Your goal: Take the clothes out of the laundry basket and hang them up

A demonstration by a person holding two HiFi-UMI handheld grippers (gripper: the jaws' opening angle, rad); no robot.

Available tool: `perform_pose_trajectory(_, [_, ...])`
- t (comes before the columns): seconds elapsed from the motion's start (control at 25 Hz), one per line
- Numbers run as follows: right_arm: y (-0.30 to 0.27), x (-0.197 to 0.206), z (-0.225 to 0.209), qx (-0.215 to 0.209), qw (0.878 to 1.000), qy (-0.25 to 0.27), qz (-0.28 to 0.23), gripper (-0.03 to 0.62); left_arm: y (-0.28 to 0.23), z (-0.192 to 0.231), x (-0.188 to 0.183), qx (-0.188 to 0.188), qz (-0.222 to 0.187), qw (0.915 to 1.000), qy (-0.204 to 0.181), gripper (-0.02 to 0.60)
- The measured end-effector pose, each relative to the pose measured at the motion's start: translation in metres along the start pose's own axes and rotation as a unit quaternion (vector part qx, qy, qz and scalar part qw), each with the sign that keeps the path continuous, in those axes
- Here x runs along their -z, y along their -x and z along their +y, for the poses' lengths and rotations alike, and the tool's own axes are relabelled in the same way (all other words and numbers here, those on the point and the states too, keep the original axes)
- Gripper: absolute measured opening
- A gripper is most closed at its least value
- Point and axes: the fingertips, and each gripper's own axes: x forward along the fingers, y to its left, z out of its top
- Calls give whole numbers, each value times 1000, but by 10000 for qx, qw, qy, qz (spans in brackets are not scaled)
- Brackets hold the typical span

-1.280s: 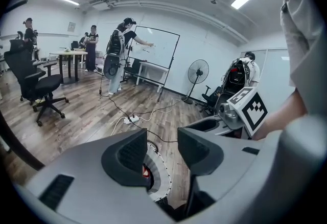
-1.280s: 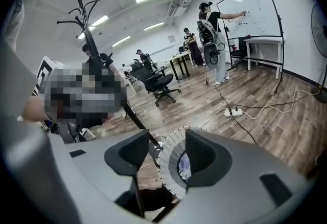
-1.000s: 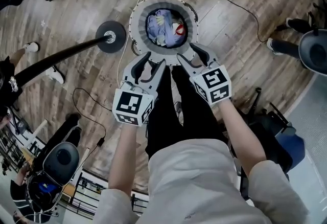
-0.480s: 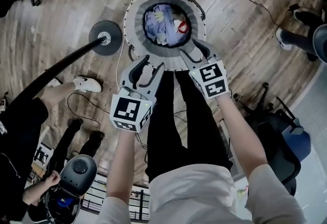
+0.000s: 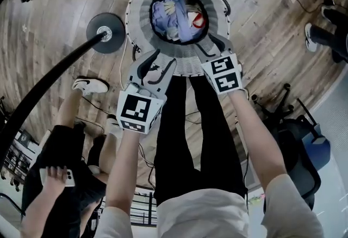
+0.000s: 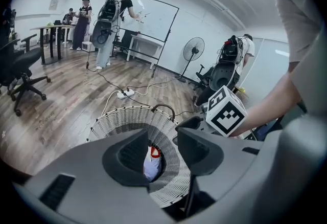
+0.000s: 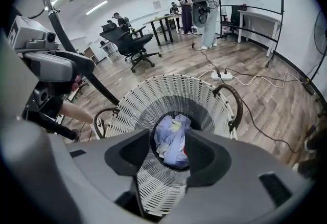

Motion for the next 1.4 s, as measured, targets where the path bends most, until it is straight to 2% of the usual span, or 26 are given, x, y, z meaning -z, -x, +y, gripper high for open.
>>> perform_pose_trajectory(0.48, [-96, 40, -22, 33, 9987, -164, 489, 210, -58, 41, 33, 20, 135, 9997, -207, 184])
perform_pose_trajectory(0.68, [-133, 56, -30, 46, 9976, 39, 692, 213, -76, 54, 42, -4, 121, 9997, -201, 183])
perform_pose_trajectory(0.96, [-173, 72, -38, 58, 9956, -19, 931, 218, -94, 71, 52, -52, 135, 9998, -156, 178])
perform_pose_trajectory(1.24, [-205, 93, -53, 154, 9923, -161, 1214, 216, -104, 76, 59, 74, 278, 9990, -351, 176])
perform_pose_trajectory(1.4, [-217, 106, -61, 285, 9903, -338, 1318, 213, -105, 87, 62, -16, 245, 9995, -220, 172])
